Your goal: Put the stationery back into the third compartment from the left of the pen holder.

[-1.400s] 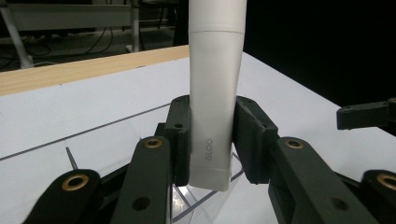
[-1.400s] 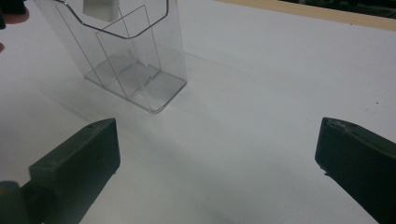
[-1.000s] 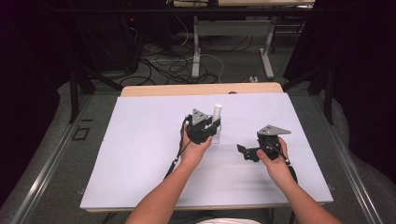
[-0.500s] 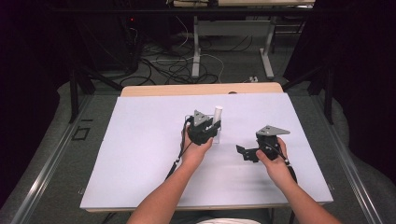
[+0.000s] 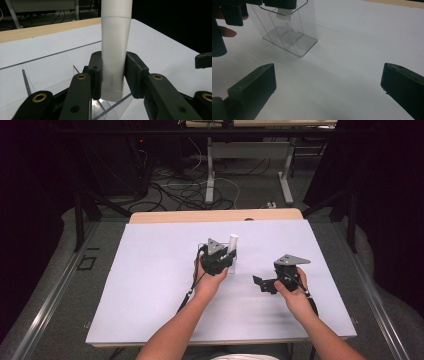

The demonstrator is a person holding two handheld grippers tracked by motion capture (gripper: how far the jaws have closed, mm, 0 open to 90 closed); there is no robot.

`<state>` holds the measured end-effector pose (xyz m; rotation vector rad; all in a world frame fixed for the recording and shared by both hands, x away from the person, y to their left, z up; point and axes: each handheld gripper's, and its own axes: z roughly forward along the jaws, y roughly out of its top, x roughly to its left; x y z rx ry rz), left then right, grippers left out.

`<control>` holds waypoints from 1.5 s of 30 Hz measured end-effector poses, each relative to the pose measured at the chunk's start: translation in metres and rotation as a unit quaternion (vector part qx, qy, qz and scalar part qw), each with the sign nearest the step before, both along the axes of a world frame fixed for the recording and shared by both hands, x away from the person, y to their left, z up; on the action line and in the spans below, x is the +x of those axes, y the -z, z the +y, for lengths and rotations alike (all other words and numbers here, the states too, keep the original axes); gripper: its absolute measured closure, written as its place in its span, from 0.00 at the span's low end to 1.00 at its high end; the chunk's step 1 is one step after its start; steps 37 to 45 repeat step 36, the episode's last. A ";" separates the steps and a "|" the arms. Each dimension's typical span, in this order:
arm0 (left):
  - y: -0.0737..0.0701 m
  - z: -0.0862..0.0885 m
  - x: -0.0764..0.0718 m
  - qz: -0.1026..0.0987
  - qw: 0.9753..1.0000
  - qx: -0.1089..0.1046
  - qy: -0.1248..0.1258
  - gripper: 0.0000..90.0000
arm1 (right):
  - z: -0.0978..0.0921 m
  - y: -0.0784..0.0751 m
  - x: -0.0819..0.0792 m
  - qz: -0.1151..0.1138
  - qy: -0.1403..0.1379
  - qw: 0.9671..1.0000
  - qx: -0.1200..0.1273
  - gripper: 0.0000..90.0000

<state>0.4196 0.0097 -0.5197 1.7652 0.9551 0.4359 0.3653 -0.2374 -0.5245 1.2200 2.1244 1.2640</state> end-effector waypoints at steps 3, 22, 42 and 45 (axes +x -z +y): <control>-0.001 0.000 -0.001 0.003 1.000 0.006 -0.002 0.76 | 0.000 0.000 0.000 0.003 0.000 1.000 0.001 0.00; -0.037 0.051 -0.019 0.020 1.000 -0.018 0.001 0.27 | -0.001 -0.002 0.000 0.002 0.005 1.000 0.001 0.00; -0.046 0.119 -0.043 0.021 1.000 -0.004 -0.021 0.22 | -0.008 -0.004 0.001 0.000 0.018 1.000 0.006 0.00; -0.046 0.119 -0.043 0.021 1.000 -0.004 -0.021 0.22 | -0.008 -0.004 0.001 0.000 0.018 1.000 0.006 0.00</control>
